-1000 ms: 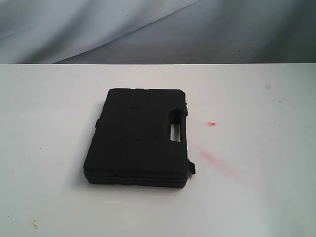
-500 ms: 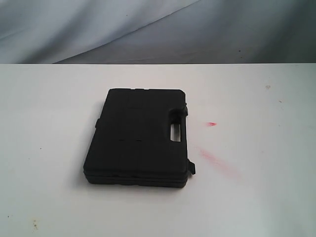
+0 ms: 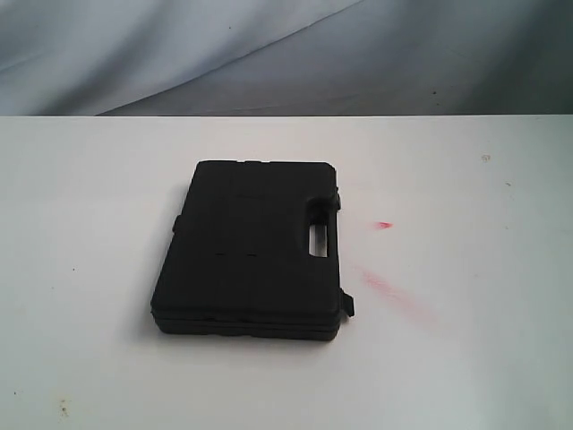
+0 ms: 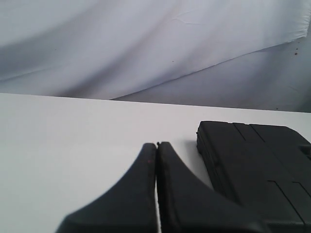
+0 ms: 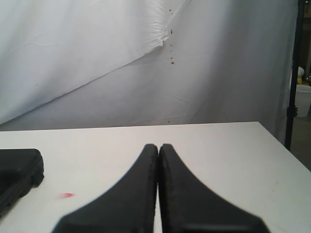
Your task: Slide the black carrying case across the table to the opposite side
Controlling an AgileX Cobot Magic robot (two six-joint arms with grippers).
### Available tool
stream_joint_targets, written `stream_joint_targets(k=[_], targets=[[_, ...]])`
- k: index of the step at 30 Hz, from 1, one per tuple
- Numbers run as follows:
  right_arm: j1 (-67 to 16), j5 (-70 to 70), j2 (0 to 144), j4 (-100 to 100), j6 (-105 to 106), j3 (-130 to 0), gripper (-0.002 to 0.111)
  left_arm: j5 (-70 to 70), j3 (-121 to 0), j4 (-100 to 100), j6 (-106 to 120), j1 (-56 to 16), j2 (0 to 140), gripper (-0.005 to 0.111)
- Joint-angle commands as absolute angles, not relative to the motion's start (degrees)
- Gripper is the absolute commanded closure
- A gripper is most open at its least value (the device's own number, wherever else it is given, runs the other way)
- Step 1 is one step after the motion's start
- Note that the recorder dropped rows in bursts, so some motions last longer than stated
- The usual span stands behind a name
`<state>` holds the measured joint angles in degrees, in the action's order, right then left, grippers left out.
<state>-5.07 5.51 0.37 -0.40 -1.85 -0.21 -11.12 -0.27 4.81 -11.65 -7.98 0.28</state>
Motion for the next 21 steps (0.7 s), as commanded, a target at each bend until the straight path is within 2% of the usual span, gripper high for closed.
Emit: stream_joint_targets(k=[1, 15, 21], targets=[[-4.6, 5.31, 0.0, -0.3, -1.92, 0.0, 0.108, -10.29, 0.0, 1.26, -7.1, -7.9, 0.0, 0.107], [-4.6, 5.31, 0.0, -0.3, -1.92, 0.0, 0.108, -8.86, 0.0, -2.46, -2.59, -7.9, 0.0, 0.107], [-4.6, 5.31, 0.0, -0.3, -1.92, 0.0, 0.108, -8.86, 0.0, -2.46, -2.59, -2.52, 0.0, 0.107]])
